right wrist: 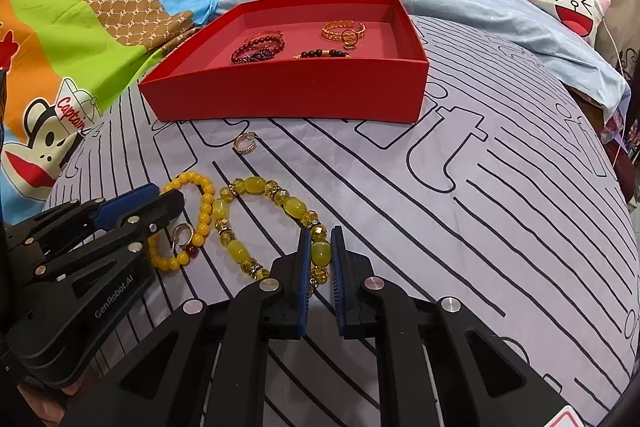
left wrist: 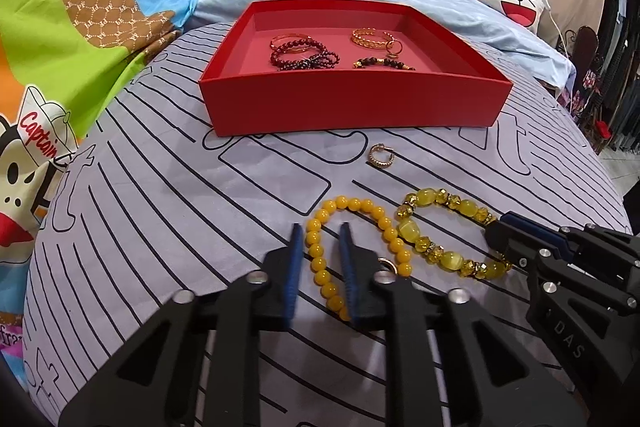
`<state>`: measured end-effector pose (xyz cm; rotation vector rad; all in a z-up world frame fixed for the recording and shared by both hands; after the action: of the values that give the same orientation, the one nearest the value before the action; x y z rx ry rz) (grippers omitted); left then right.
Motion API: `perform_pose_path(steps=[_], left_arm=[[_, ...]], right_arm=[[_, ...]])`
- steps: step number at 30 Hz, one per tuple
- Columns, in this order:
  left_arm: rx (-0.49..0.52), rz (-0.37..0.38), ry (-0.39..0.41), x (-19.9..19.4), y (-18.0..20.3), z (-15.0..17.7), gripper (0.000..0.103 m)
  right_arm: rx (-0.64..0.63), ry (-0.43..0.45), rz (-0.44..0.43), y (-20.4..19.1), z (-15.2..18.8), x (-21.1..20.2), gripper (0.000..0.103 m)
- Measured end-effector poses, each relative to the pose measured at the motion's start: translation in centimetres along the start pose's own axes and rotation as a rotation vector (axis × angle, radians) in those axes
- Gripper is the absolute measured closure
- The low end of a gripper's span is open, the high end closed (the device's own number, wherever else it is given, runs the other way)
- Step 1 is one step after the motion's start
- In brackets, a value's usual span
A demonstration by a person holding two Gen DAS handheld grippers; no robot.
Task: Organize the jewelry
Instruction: 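Grasp the yellow bead bracelet with left gripper while right gripper grasps the yellow glass bracelet, then carry the yellow bead bracelet with left gripper into the tray while right gripper carries the glass bracelet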
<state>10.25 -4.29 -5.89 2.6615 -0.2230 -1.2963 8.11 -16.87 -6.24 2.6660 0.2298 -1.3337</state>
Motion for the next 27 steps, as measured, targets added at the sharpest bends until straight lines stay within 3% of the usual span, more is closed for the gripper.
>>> perform_pose_path(steps=[2, 9, 27], left_arm=[[-0.010, 0.012, -0.005, -0.1, -0.1, 0.0, 0.096], [-0.051, 0.067, -0.029, -0.7, -0.3, 0.1, 0.096], [-0.019, 0.141, 0.026, -5.1, 1.7, -2.2, 0.096]], right_arm=[[0.014, -0.001, -0.012, 0.1, 0.2, -0.3, 0.093], [0.059, 0.009, -0.034, 0.8, 0.9, -1.6, 0.093], [0.057, 0.122, -0.028, 1.5, -2.1, -6.4, 0.093]])
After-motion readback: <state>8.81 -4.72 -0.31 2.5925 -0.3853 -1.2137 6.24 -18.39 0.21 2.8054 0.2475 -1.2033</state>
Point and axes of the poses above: each gripper's, at about its wrist camera, not at the fingertips, and x roughly the way its jaws point, y to its right, z to its underside, the point moved 6 cm from there along x, roughly the way its jaws point, and after that the axes turned 15 degrees about -x, right-handed, at the moved point
